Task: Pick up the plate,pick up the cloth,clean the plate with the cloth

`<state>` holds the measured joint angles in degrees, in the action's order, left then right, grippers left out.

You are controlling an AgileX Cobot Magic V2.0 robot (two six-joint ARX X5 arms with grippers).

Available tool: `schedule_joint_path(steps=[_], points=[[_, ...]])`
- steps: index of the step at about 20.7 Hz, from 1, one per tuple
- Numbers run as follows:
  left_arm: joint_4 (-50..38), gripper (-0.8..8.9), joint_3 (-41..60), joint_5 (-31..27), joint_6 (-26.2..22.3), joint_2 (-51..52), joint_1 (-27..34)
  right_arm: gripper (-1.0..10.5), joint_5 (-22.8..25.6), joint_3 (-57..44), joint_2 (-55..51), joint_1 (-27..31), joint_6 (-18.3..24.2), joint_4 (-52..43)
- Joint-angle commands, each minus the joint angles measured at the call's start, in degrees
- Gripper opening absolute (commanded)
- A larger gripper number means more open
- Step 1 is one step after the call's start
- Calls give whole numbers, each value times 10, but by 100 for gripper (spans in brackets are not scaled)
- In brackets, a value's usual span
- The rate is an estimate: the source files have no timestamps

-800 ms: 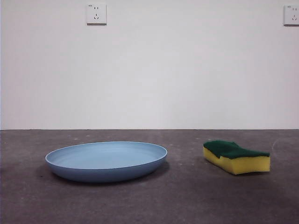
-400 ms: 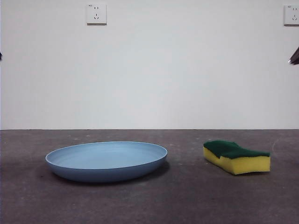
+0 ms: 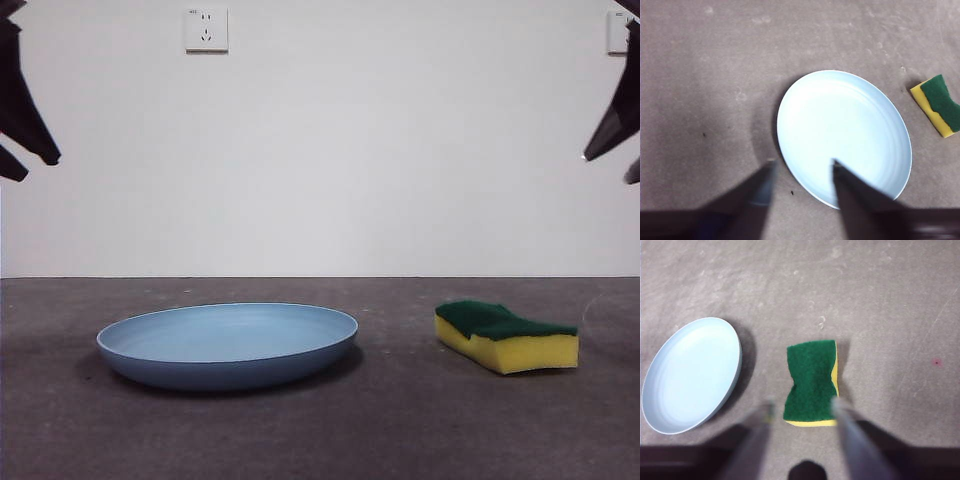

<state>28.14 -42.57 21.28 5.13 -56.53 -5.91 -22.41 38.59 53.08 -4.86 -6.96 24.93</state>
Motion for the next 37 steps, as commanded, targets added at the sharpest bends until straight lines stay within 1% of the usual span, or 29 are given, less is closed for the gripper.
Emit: schedule_joint_path(steps=[1,5,6,9,12,15,20,23,30,31,33,35,37], points=[[-6,319,0,2,-6,-8,-7,511,0,3,1,-1,5,-1],[-25,315,-10,-3,-6,-46,-31,507,0,3,1,-1,3,-1],[-26,314,-19,-5,-6,-66,-37,505,0,3,1,-1,2,-1],[-14,314,-57,-45,-9,-135,-54,505,0,3,1,-1,-1,-1],[-3,314,-97,-52,-22,-213,-65,505,0,3,1,-1,-6,0],[9,314,-131,-75,-24,-283,-80,505,0,3,1,-1,-10,1],[2,310,-142,-90,-28,-367,-99,505,0,3,1,-1,-11,1],[1,310,-142,-122,-29,-393,-103,505,-1,3,1,-1,-11,1],[-11,308,-142,-120,-29,-400,-103,504,0,3,1,-1,-11,4],[-11,274,-142,-120,-29,-400,-103,505,0,3,1,-1,-11,5],[-11,161,-142,-120,-29,-400,-103,505,0,3,1,-1,-11,5],[-11,120,-142,-119,-37,-400,-105,504,0,3,1,-1,-11,5],[-11,120,-142,-119,-37,-402,-107,504,0,3,1,-1,-11,5]])
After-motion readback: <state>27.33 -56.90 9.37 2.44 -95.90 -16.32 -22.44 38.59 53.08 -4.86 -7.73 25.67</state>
